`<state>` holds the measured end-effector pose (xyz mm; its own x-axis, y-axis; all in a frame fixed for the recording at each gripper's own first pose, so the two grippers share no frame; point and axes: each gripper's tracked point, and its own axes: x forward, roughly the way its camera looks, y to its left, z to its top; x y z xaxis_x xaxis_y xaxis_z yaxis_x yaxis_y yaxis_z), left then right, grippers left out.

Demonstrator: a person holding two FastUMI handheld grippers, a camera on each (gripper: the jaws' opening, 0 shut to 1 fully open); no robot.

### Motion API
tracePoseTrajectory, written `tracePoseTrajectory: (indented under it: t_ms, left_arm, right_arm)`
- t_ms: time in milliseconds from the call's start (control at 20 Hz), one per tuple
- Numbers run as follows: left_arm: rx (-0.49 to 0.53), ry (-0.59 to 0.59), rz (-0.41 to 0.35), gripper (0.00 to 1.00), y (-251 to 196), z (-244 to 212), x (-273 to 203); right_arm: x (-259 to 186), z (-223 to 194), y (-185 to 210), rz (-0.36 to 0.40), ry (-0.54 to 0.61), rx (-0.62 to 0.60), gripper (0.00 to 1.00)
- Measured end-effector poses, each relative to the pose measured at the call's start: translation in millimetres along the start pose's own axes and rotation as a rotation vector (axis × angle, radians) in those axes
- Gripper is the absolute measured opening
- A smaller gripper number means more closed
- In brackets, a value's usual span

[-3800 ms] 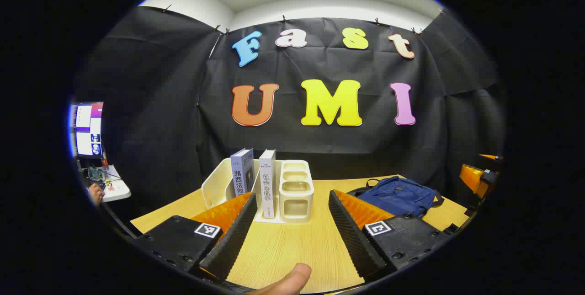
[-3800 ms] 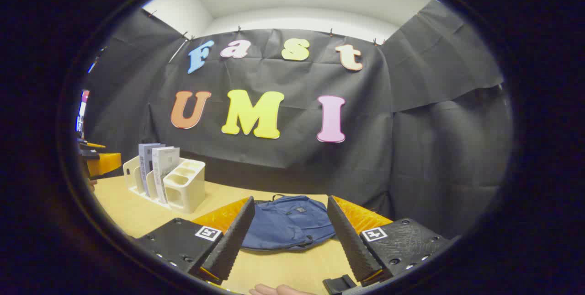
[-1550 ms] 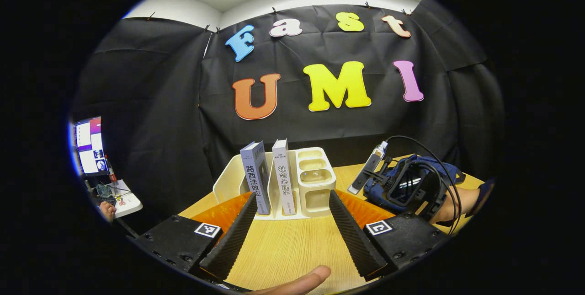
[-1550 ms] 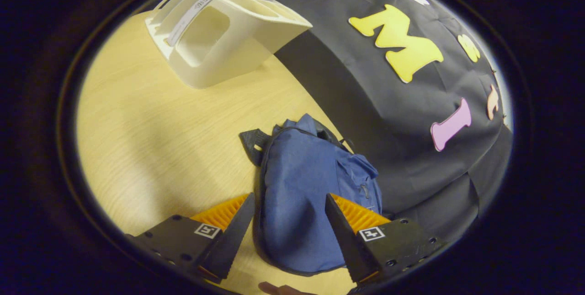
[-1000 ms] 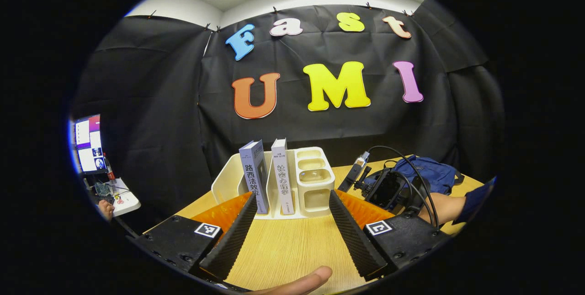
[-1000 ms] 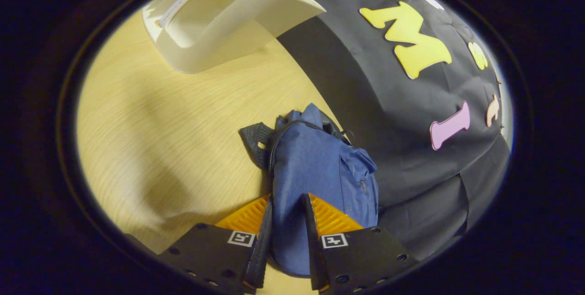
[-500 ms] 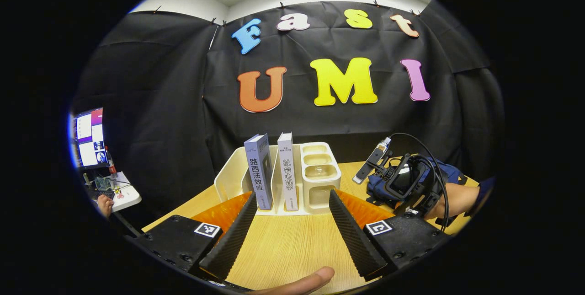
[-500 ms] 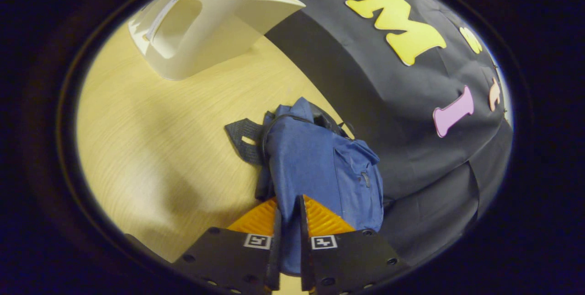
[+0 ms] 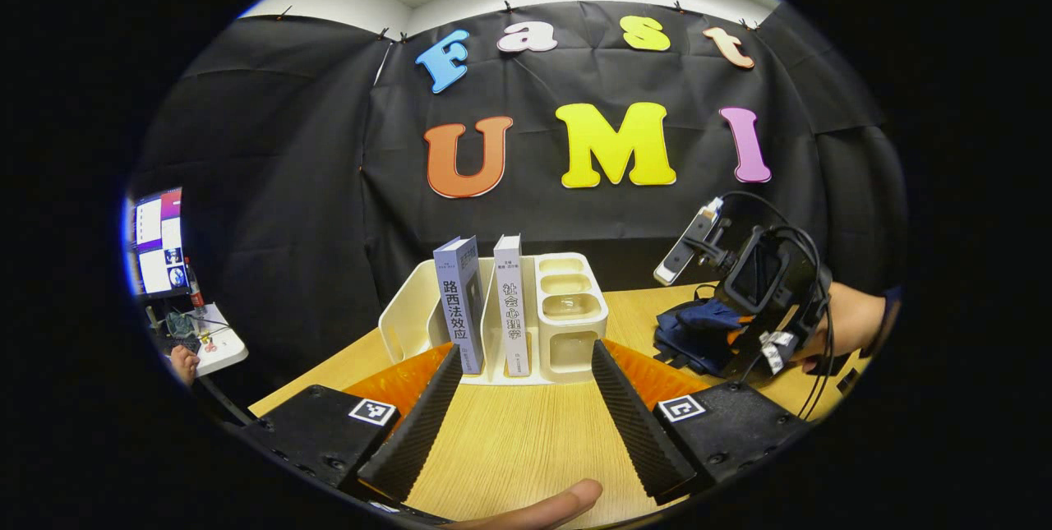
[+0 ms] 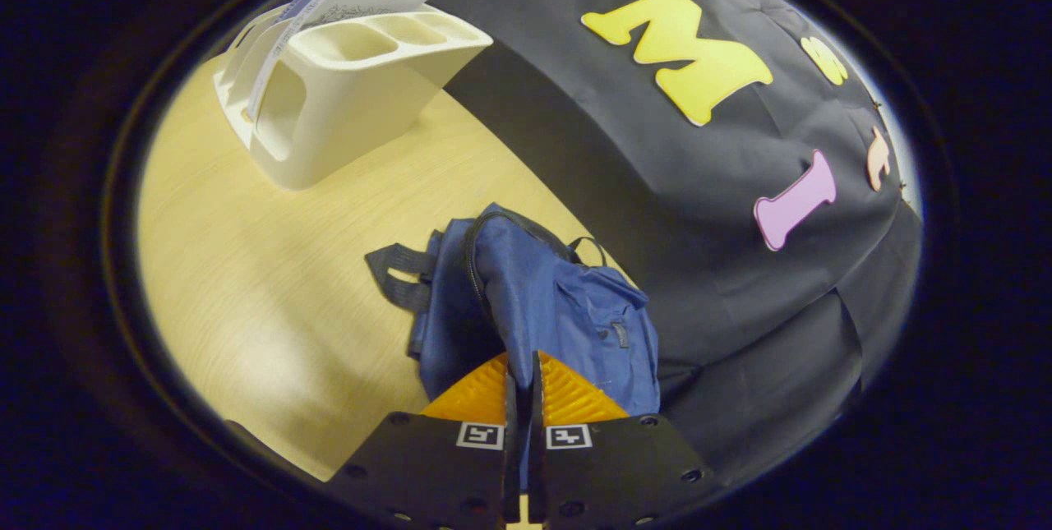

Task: Open the schoolbag, grab two books from the bookshelf and put them into the schoolbag.

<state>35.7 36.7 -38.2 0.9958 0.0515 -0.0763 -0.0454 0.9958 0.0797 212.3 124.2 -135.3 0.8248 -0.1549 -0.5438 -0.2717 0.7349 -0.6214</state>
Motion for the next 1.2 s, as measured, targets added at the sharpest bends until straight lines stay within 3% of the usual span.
tracePoseTrajectory:
  t_ms: [250, 550, 1000, 1200]
  left_arm:
    - [0.000, -0.006, -0.026, 0.99, -7.9, 0.4, -0.8]
    - [-0.004, 0.002, -0.040, 0.99, -17.7, -3.9, 6.7]
    - [-0.109, 0.036, 0.033, 1.00, 14.8, -7.3, 24.5]
    - [-0.093, 0.052, 0.083, 1.00, 33.1, 6.2, 43.0]
  right_arm:
    - [-6.2, 4.0, -55.0, -0.043, -0.022, 0.039, 0.04]
    - [-10.5, 16.6, -113.3, -0.038, -0.065, 0.093, 0.04]
    - [0.9, 13.6, -195.7, -0.029, -0.122, 0.155, 0.04]
    - [13.1, 7.4, -217.9, -0.004, -0.132, 0.203, 0.04]
